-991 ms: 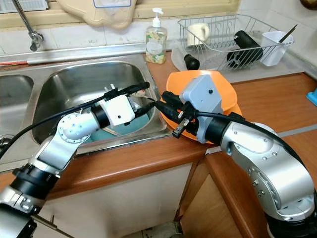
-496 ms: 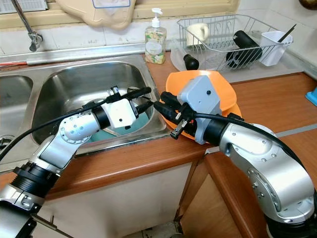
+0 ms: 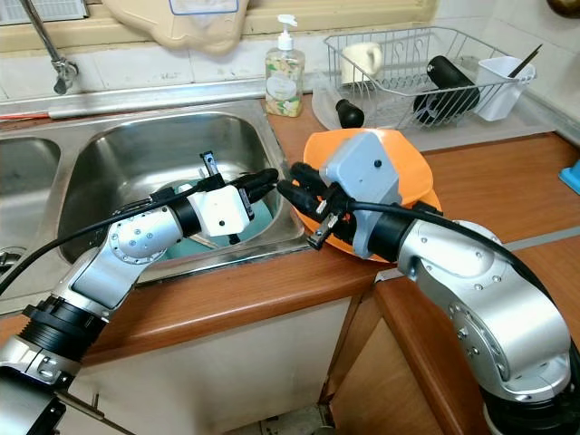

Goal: Kitchen organization

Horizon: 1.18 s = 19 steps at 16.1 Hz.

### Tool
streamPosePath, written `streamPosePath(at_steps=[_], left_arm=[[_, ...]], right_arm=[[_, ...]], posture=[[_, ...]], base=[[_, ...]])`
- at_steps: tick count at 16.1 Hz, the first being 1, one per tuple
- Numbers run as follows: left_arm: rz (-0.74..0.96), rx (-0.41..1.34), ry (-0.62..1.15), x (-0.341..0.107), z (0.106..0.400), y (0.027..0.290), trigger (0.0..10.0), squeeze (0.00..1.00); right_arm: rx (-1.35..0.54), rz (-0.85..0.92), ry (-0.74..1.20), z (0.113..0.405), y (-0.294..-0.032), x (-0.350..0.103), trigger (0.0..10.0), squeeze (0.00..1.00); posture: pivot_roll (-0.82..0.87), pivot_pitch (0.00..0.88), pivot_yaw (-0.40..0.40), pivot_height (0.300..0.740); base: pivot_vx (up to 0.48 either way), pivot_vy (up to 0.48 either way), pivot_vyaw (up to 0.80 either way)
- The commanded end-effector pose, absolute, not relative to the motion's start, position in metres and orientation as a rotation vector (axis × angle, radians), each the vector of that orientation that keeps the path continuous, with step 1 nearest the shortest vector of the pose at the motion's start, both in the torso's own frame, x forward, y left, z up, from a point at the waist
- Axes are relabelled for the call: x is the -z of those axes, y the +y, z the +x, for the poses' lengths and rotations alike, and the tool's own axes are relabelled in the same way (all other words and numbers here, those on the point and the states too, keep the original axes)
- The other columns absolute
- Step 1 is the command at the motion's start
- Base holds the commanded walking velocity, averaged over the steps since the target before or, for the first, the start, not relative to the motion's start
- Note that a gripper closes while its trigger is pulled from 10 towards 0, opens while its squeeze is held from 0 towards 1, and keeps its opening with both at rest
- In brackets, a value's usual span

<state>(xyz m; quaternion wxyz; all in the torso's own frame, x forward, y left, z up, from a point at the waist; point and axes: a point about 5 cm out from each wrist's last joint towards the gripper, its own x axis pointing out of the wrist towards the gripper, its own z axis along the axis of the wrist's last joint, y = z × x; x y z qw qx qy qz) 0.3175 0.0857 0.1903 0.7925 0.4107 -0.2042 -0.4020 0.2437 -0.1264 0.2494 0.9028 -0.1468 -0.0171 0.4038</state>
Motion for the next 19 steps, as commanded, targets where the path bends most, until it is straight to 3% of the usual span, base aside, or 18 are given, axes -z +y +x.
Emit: streamPosePath(at_steps=[1,2,3,5,6,8,10,13,14,15,18,19], left_arm=[[0.906,0.857,-0.431,-0.191,0.320,0.088,0.0,0.00],[0.909,0.852,-0.431,-0.192,0.321,0.089,0.0,0.00],[0.916,0.844,-0.428,-0.193,0.322,0.091,0.0,0.00],[0.934,0.821,-0.407,-0.192,0.323,0.100,0.0,0.00],[0.953,0.796,-0.374,-0.190,0.326,0.109,0.0,0.00],[0.994,0.743,-0.296,-0.185,0.332,0.126,0.0,0.00],[1.073,0.641,-0.067,-0.169,0.345,0.164,0.0,0.00],[1.100,0.592,0.148,-0.152,0.352,0.188,0.2,0.00],[1.095,0.593,0.231,-0.145,0.354,0.194,3.6,0.00],[1.087,0.579,0.269,-0.143,0.356,0.197,10.0,0.00],[1.016,0.552,0.417,-0.132,0.363,0.202,10.0,0.00],[1.003,0.548,0.429,-0.131,0.364,0.202,10.0,1.00]], right_arm=[[-0.839,-0.309,-0.023,0.244,-0.125,-0.248,4.7,0.00],[-0.835,-0.292,-0.017,0.244,-0.125,-0.248,10.0,0.00],[-0.823,-0.269,-0.015,0.246,-0.125,-0.248,10.0,1.00],[-0.798,-0.288,-0.025,0.249,-0.126,-0.249,10.0,1.00],[-0.790,-0.296,-0.027,0.249,-0.127,-0.249,10.0,0.00],[-0.793,-0.301,-0.024,0.248,-0.128,-0.249,10.0,0.00],[-0.817,-0.302,-0.004,0.244,-0.127,-0.245,10.0,0.00],[-0.860,-0.297,0.017,0.239,-0.122,-0.241,10.0,0.00],[-0.874,-0.303,0.030,0.238,-0.121,-0.239,10.0,0.00],[-0.879,-0.307,0.037,0.238,-0.121,-0.238,10.0,0.00],[-0.892,-0.316,0.059,0.236,-0.120,-0.235,10.0,0.00],[-0.893,-0.315,0.063,0.235,-0.120,-0.234,10.0,0.00]], posture=[[-0.19,0.000,0.027,0.740],[-0.19,0.000,0.025,0.740],[-0.19,0.000,0.023,0.740],[-0.19,0.000,0.022,0.740],[-0.18,0.000,0.023,0.740],[-0.18,0.000,0.023,0.740],[-0.17,0.000,0.025,0.740],[-0.17,0.000,0.021,0.740],[-0.17,0.000,0.022,0.740],[-0.17,0.000,0.022,0.740],[-0.18,0.000,0.031,0.740],[-0.18,0.000,0.031,0.740]], base=[[0.000,0.000,0.00],[0.000,0.000,0.00],[0.000,0.000,0.00],[0.000,0.000,0.00],[0.000,0.000,0.00],[0.000,0.000,0.00],[0.000,0.000,0.00],[0.000,0.000,0.00],[0.000,0.000,0.00],[0.000,0.000,0.00],[0.000,0.000,0.00],[0.000,0.000,0.00]])
